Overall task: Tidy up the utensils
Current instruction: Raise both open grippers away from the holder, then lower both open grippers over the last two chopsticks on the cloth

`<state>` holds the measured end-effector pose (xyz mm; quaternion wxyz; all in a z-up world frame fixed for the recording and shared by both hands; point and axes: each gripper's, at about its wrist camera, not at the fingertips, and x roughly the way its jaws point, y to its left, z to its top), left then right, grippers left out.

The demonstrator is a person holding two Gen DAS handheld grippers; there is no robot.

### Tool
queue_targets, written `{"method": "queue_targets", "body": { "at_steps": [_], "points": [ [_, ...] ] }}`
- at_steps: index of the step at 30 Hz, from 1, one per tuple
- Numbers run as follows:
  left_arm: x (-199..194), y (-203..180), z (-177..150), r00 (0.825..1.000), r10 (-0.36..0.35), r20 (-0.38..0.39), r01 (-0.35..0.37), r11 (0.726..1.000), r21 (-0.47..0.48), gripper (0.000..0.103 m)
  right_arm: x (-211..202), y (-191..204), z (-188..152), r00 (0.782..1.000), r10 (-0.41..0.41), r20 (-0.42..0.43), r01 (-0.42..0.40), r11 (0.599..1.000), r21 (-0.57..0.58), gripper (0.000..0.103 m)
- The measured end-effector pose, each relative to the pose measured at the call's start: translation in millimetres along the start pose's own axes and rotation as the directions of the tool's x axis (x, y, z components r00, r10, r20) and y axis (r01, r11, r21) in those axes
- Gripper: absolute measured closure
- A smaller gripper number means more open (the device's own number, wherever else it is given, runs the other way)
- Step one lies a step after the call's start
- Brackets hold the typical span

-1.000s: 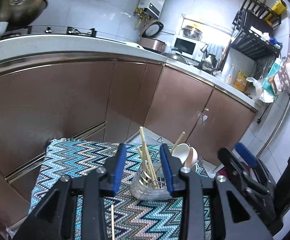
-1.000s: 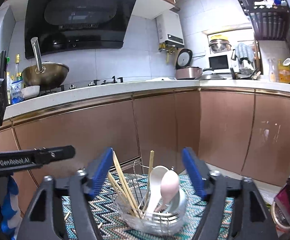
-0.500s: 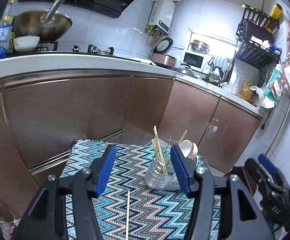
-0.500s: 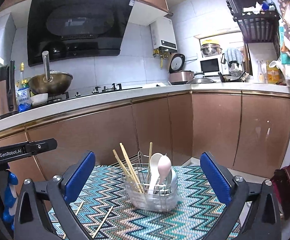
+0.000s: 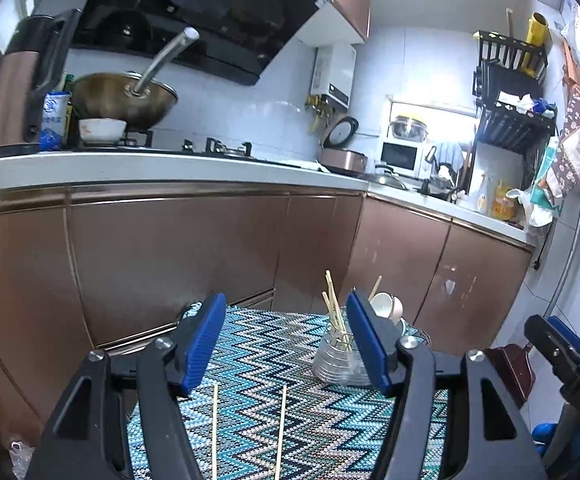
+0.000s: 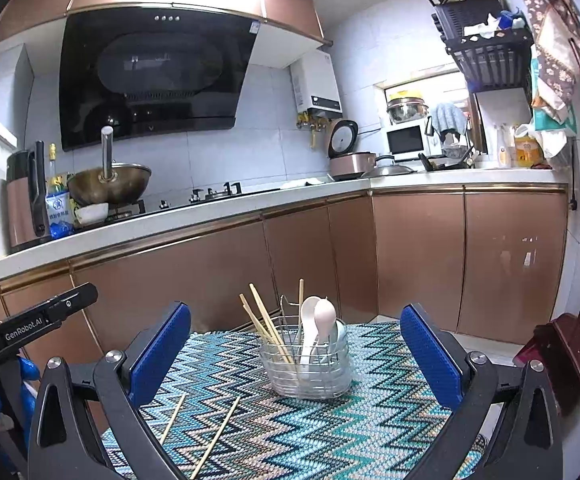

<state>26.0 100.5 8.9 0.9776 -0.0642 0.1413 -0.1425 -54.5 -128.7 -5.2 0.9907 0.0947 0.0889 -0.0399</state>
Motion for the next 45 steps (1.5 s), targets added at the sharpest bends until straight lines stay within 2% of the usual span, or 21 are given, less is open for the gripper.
{"method": "queue_targets", "body": {
  "at_steps": [8, 18, 25, 31, 37, 40, 42, 45],
  "points": [
    [-12, 2, -8, 0.998, 0.004, -0.058, -0.002, 0.999, 0.038, 0.042, -18, 0, -10, 0.999, 0.053, -0.008, -0.053, 0.998, 0.036, 0.000],
    [-9, 28, -18, 0.994, 0.058, -0.092, -0.057, 0.998, 0.006, 0.042, -22, 2, -17, 0.999, 0.037, -0.020, -0.036, 0.999, 0.018, 0.000],
    [11, 49, -28, 0.982, 0.087, -0.165, -0.091, 0.996, -0.016, 0.042, -4, 7, -29, 0.995, 0.043, -0.094, -0.043, 0.999, 0.003, 0.000],
    [33, 65, -40, 0.967, 0.103, -0.234, -0.111, 0.994, -0.021, 0.042, 23, 11, -43, 0.980, 0.064, -0.189, -0.065, 0.998, 0.000, 0.001],
    [65, 85, -52, 0.940, 0.101, -0.324, -0.119, 0.992, -0.037, 0.042, 56, 13, -62, 0.951, 0.087, -0.298, -0.088, 0.996, 0.013, 0.003],
    [84, 96, -61, 0.920, 0.100, -0.380, -0.123, 0.992, -0.038, 0.042, 73, 20, -74, 0.930, 0.086, -0.357, -0.096, 0.995, -0.010, 0.004],
    [100, 101, -70, 0.898, 0.071, -0.434, -0.107, 0.993, -0.058, 0.042, 87, 25, -83, 0.910, 0.085, -0.406, -0.104, 0.994, -0.027, 0.008],
    [124, 107, -81, 0.859, 0.026, -0.511, -0.081, 0.993, -0.085, 0.042, 108, 33, -98, 0.875, 0.076, -0.477, -0.115, 0.992, -0.052, 0.022]
  ]
}}
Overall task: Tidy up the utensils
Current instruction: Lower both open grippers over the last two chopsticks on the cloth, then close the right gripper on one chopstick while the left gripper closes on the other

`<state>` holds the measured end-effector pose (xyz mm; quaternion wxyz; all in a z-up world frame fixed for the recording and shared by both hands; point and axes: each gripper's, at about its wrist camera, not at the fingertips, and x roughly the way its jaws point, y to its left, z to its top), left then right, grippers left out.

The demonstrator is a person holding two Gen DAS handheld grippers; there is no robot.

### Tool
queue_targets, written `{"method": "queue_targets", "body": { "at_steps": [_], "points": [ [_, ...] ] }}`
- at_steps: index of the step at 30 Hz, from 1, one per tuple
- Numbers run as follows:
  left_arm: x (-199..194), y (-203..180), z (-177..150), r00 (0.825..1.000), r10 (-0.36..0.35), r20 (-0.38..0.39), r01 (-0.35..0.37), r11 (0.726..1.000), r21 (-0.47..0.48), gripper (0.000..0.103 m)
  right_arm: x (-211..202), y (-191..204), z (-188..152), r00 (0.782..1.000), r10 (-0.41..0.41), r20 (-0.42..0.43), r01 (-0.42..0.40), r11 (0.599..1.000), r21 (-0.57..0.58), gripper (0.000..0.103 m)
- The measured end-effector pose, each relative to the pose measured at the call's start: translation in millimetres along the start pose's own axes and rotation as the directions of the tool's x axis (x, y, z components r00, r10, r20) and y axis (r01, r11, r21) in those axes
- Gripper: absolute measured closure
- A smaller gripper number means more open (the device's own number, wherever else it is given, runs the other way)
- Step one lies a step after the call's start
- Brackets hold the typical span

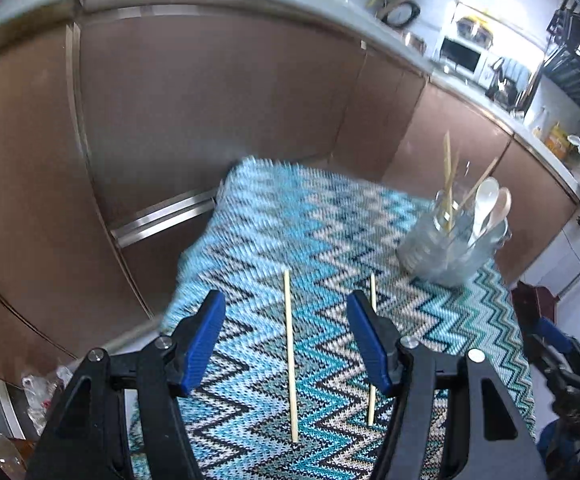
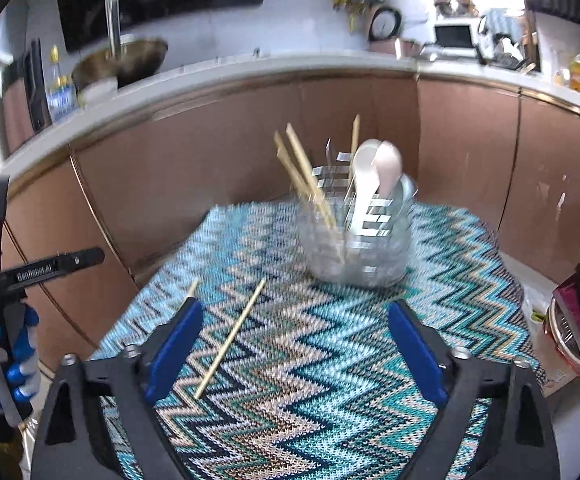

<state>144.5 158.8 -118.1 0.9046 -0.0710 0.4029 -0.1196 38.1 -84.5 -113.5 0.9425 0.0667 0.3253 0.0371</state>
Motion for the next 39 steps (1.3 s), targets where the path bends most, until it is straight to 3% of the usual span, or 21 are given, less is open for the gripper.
{"method": "queue_targets", "body": {
  "at_steps": [5, 7, 11, 17, 20, 26, 31, 35, 39],
  "points": [
    [42, 5, 8, 0.991, -0.048, -0.128, 0.047, 0.999, -0.014, 0.043, 46, 14, 1, 0.993, 0.017, -0.117, -0.023, 0.998, -0.053, 0.039],
    [61, 6, 13, 0.983, -0.052, -0.176, 0.051, 0.999, -0.012, 0.052, 63, 20, 4, 0.987, 0.027, -0.156, -0.039, 0.997, -0.074, 0.052],
    [96, 10, 20, 0.958, -0.077, -0.278, 0.070, 0.997, -0.033, 0.055, 103, 33, 12, 0.968, 0.075, -0.240, -0.096, 0.992, -0.078, 0.061],
    [133, 11, 27, 0.921, -0.098, -0.378, 0.081, 0.995, -0.058, 0.062, 162, 50, 22, 0.931, 0.084, -0.355, -0.123, 0.988, -0.091, 0.072],
    [144, 9, 28, 0.910, -0.082, -0.406, 0.068, 0.996, -0.049, 0.063, 188, 54, 25, 0.913, 0.057, -0.405, -0.108, 0.989, -0.104, 0.073],
    [162, 6, 33, 0.892, -0.062, -0.448, 0.053, 0.998, -0.032, 0.074, 222, 52, 33, 0.881, 0.051, -0.471, -0.103, 0.991, -0.084, 0.074],
    [176, 3, 29, 0.875, -0.040, -0.482, 0.037, 0.999, -0.015, 0.083, 236, 53, 36, 0.869, 0.048, -0.492, -0.096, 0.993, -0.073, 0.080],
    [178, 3, 30, 0.878, -0.014, -0.479, 0.020, 1.000, 0.008, 0.088, 239, 50, 36, 0.863, 0.063, -0.501, -0.107, 0.993, -0.058, 0.090],
    [179, 2, 29, 0.883, 0.015, -0.469, 0.001, 0.999, 0.034, 0.094, 238, 48, 35, 0.863, 0.081, -0.498, -0.120, 0.992, -0.047, 0.092]
  ]
}}
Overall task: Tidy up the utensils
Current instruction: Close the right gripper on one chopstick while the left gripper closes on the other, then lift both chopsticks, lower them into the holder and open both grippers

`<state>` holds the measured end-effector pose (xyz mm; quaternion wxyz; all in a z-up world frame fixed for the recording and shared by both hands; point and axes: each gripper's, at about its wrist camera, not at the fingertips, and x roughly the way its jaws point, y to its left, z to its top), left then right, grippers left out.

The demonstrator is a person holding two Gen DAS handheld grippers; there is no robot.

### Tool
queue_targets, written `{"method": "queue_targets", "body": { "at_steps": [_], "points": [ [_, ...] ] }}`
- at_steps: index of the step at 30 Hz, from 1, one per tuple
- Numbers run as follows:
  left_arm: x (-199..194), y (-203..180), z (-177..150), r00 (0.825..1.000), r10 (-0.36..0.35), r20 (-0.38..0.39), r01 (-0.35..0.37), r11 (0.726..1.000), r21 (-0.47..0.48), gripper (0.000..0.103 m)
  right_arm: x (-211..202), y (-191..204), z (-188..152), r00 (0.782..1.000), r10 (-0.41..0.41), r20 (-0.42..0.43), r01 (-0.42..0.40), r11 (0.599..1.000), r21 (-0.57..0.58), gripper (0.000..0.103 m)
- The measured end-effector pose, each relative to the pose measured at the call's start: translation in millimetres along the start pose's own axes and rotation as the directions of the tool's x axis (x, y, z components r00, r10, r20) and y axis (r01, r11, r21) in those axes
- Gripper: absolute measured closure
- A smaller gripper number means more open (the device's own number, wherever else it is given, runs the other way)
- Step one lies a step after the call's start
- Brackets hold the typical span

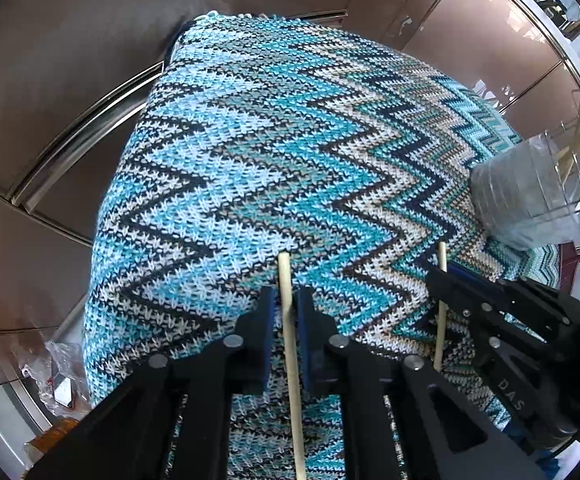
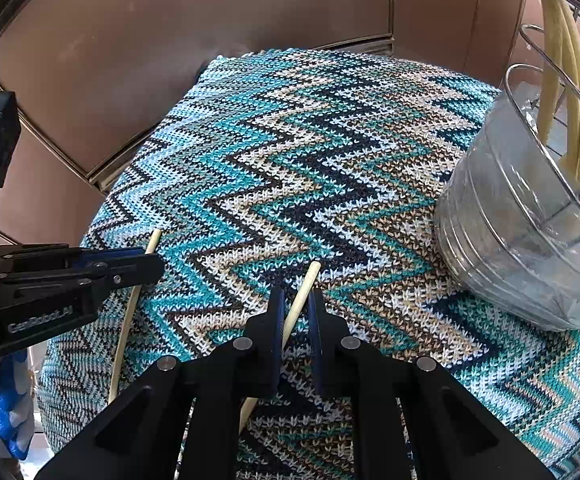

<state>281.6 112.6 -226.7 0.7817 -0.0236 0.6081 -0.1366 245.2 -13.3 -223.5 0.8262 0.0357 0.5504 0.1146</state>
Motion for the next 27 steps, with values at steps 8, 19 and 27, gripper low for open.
{"method": "queue_targets", "body": {
  "at_steps": [8, 19, 27],
  "points": [
    [-11, -4, -7, 1.000, 0.005, 0.031, -0.005, 1.000, -0.004, 0.098, -15, 5, -13, 0.999, 0.035, 0.021, -0.035, 0.999, 0.002, 0.094],
    [-65, 0, -35, 0.985, -0.032, 0.169, 0.034, 0.999, -0.014, 0.098, -78, 13, -45, 0.979, 0.103, 0.173, -0.097, 0.994, -0.042, 0.098],
    [-106, 2, -61, 0.958, -0.077, 0.276, 0.090, 0.995, -0.034, 0.098, -138, 18, -80, 0.932, 0.146, 0.330, -0.129, 0.989, -0.075, 0.098]
  ]
}}
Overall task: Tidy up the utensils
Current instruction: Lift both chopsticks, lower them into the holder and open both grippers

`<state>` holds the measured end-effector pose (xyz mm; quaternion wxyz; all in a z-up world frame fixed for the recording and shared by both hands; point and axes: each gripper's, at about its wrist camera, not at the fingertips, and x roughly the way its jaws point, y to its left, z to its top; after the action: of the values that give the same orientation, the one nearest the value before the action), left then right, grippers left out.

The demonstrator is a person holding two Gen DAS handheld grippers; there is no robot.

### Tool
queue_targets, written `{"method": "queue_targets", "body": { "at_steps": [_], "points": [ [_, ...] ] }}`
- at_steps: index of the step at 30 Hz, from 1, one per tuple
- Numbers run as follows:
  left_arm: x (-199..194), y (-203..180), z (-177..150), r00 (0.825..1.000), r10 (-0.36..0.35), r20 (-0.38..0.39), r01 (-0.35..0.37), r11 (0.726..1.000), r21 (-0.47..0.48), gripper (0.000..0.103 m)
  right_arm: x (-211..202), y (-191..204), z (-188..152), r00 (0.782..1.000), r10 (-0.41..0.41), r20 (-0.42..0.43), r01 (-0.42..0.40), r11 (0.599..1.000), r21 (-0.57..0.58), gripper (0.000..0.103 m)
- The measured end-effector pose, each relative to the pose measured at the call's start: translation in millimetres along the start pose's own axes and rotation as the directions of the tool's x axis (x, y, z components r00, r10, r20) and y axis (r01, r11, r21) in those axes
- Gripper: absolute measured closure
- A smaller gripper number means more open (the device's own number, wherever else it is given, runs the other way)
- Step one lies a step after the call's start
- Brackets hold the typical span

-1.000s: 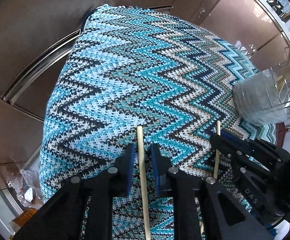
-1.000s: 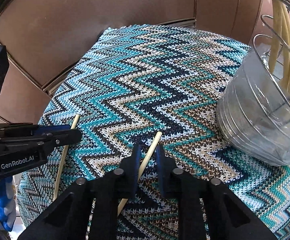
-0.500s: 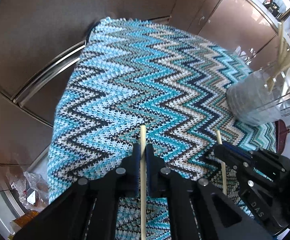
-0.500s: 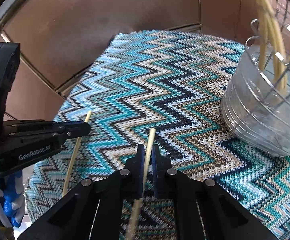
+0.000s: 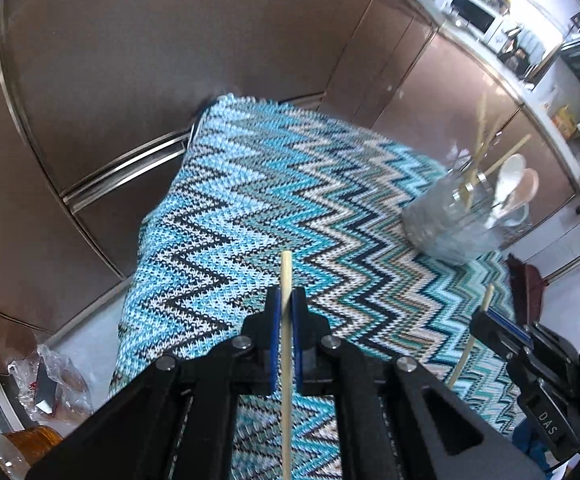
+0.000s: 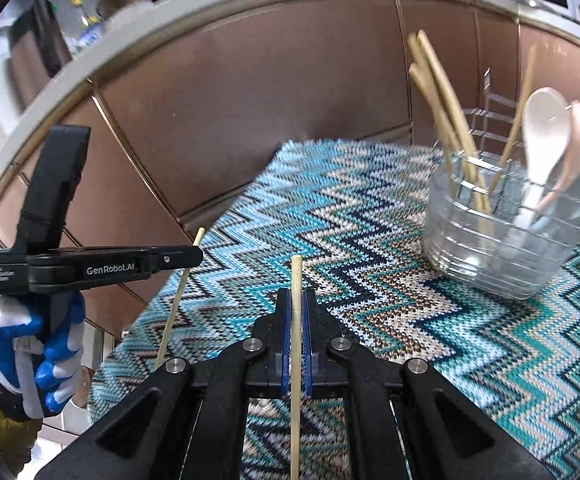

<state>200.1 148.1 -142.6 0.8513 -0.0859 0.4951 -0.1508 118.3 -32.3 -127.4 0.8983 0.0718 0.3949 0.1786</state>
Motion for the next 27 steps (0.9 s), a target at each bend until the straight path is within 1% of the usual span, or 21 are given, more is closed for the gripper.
{"method": "queue_targets", "body": {
  "at_steps": [2, 7, 15, 21, 27],
  "points": [
    [-12, -2, -4, 1.000, -0.011, 0.030, 0.011, 1.000, -0.001, 0.098, -13, 2, -3, 1.000, 0.000, 0.028, 0.000, 1.000, 0.001, 0.098],
    [-36, -10, -14, 0.997, -0.031, 0.074, 0.031, 1.000, 0.004, 0.098, -49, 9, -13, 0.994, -0.001, 0.113, 0.000, 1.000, 0.006, 0.098],
    [-71, -22, -29, 0.988, -0.059, 0.144, 0.058, 0.998, 0.012, 0.098, -98, 21, -27, 0.980, -0.018, 0.197, 0.020, 1.000, -0.010, 0.098],
    [-96, -38, -37, 0.976, -0.075, 0.202, 0.069, 0.997, 0.035, 0.098, -135, 24, -37, 0.961, -0.039, 0.274, 0.044, 0.999, -0.013, 0.098],
    [-112, -65, -36, 0.960, -0.104, 0.258, 0.084, 0.993, 0.086, 0.098, -162, 7, -37, 0.940, -0.067, 0.335, 0.063, 0.998, 0.021, 0.098]
  ]
}}
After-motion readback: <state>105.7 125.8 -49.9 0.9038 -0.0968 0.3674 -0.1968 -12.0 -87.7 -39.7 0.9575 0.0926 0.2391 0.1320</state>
